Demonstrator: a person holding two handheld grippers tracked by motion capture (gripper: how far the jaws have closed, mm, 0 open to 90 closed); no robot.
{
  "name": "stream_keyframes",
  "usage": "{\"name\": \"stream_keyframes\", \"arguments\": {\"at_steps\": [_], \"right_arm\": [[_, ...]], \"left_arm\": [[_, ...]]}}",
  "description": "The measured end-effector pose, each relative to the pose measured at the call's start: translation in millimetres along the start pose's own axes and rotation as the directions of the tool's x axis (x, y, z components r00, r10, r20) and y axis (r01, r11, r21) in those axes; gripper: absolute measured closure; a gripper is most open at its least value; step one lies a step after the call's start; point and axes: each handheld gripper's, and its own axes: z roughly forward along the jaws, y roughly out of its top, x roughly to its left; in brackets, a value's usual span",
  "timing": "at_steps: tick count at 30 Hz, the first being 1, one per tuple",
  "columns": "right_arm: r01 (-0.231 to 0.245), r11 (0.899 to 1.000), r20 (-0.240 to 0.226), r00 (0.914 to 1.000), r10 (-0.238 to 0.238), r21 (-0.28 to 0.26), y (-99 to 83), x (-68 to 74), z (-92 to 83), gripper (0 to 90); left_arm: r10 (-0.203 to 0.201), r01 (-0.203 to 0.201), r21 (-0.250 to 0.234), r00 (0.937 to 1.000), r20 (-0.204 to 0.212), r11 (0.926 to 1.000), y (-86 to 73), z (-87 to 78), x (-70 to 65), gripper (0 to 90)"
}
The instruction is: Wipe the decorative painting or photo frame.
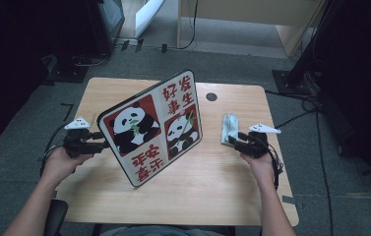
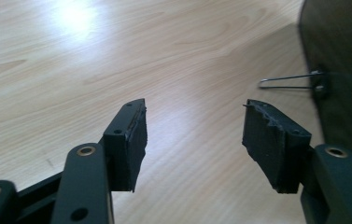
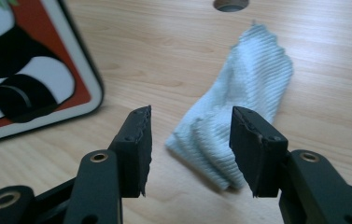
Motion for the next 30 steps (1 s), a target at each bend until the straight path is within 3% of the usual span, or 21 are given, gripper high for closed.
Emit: {"name": "stream_keyframes", "arguments": {"at_steps": [4, 11, 14, 21, 27, 30], "right_arm": [[0.030, 1.000, -0.044, 0.9986, -0.030, 0.003, -8.4, 8.9, -2.0, 50.8], [0.094, 0.995, -0.084, 0.9922, -0.091, 0.029, -19.5, 22.4, -2.5, 50.3], [0.112, 0.994, -0.096, 0.9893, -0.110, 0.018, -25.0, 21.5, -3.8, 50.9], [0.164, 0.985, -0.107, 0.9818, -0.157, 0.061, -35.3, 22.0, 2.9, 50.7], [0.184, 0.979, -0.124, 0.9771, -0.173, 0.083, -43.2, 21.7, 6.3, 50.8], [0.208, 0.974, -0.128, 0.9722, -0.196, 0.087, -46.2, 21.0, 7.7, 50.9]], "left_arm": [[0.011, -0.011, 0.016, 0.9997, -0.021, 0.9998, -1.8, 7.4, 3.2, 37.2], [-0.046, 0.046, 0.038, 0.9988, -0.016, 0.9982, -4.5, 19.0, 16.6, 33.2], [-0.050, 0.051, 0.042, 0.9985, -0.021, 0.9978, -6.8, 25.0, 22.8, 32.4], [-0.065, 0.067, 0.023, 0.9959, -0.063, 0.9975, -11.7, 38.5, 36.1, 29.8], [-0.035, 0.038, 0.043, 0.9957, -0.086, 0.9983, -14.6, 49.0, 38.4, 28.9], [-0.001, 0.006, 0.044, 0.9949, -0.101, 0.9990, -14.5, 51.1, 38.3, 28.9]]}}
